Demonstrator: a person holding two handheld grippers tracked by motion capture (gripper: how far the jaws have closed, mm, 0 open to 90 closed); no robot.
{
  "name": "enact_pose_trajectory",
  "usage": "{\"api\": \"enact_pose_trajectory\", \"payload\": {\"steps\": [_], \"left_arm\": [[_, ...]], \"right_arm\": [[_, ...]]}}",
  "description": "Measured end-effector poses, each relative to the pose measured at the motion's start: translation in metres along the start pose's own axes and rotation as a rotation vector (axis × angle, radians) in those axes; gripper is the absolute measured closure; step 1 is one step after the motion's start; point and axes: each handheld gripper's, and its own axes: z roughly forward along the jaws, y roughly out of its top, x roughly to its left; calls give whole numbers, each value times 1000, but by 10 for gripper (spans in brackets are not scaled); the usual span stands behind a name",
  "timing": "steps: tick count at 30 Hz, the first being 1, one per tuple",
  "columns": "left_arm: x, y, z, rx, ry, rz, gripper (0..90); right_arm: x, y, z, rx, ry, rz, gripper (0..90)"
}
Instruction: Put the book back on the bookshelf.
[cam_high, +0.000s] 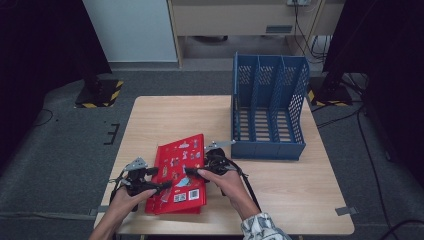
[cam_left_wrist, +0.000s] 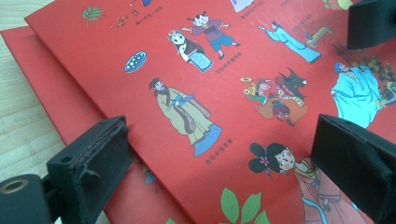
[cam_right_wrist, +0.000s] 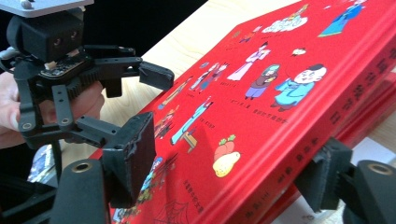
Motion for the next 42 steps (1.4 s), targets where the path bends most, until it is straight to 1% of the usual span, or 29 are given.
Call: {"api": "enact_pose_trajectory", "payload": {"steps": [1,3,4,5,7,8,10,11,12,14,16,21,22,25,31,36,38,39,42], "left_arm": [[0,0,0,1,3,6,35],[-2,0,1,6,16,16,33],[-3,1,2,8,14,22,33],[-3,1,2,8,15,26,34],[-3,1,2,13,22,24,32],[-3,0,2,13,28,23,26],[-3,0,2,14,32,28,14],[-3,0,3,17,42,36,7],[-4,0,2,18,47,41,0],[-4,0,2,13,53,45,0],[-3,1,1,3,61,35,0],[0,1,-1,-16,71,18,0],[0,1,-2,-19,71,17,0],[3,1,-3,-30,49,-6,0],[3,1,-4,-37,42,-10,0],[4,1,-4,-42,38,-12,0],[5,1,-5,-45,33,-22,0],[5,1,-5,-42,24,-31,0],[7,2,-7,-43,4,-38,0]], "right_arm": [[0,0,0,4,8,9,273],[0,0,4,14,16,27,178],[1,0,7,32,15,26,174],[2,-1,11,46,9,27,191],[4,-3,18,48,-11,21,202],[4,-4,19,41,-30,19,245],[2,-4,19,7,-43,35,314],[2,-5,19,9,-57,33,351],[2,-5,19,-3,-67,36,387],[3,-5,17,-23,-64,27,417],[5,-5,15,-41,-64,12,444],[6,-4,13,-79,-48,18,498],[6,-4,13,-88,-45,25,508],[8,-3,11,-113,-33,16,531],[10,-1,10,-124,-33,6,543],[11,-1,9,-130,-27,10,550],[11,-1,9,-133,-24,8,553],[12,-1,8,-136,-24,5,556],[14,0,7,-153,-14,-5,566]]}}
